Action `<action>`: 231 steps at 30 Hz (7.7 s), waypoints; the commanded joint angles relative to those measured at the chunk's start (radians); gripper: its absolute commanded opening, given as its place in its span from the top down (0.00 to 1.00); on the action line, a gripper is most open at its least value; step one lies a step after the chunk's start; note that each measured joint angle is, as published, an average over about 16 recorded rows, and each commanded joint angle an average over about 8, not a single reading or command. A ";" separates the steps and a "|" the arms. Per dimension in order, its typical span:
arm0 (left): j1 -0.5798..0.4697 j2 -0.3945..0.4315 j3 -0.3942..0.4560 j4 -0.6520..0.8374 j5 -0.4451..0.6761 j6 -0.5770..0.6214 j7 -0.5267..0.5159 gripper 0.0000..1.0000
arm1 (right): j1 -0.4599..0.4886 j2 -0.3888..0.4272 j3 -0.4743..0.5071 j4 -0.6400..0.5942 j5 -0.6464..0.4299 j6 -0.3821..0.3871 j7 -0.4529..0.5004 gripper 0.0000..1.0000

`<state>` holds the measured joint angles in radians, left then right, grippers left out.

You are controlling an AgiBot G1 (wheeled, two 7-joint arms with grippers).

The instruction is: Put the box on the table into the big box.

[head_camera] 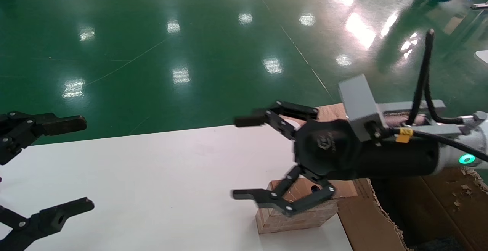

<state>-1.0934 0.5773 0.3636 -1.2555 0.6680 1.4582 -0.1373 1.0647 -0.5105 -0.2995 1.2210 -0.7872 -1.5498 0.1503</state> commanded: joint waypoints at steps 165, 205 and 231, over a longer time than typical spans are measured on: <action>0.000 0.000 0.000 0.001 -0.001 -0.001 0.001 0.00 | 0.232 0.087 -0.798 -0.646 0.149 -0.036 -0.511 1.00; 0.000 0.000 0.001 0.001 -0.001 -0.001 0.001 0.00 | 0.327 0.729 -0.825 -0.235 0.661 0.220 -0.250 1.00; 0.000 0.000 0.001 0.001 -0.001 -0.001 0.001 0.00 | 0.847 0.968 -1.802 -0.103 1.079 0.578 -0.656 1.00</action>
<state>-1.0934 0.5769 0.3644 -1.2548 0.6670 1.4574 -0.1366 1.9079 0.4554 -2.0901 1.1141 0.2879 -0.9760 -0.5000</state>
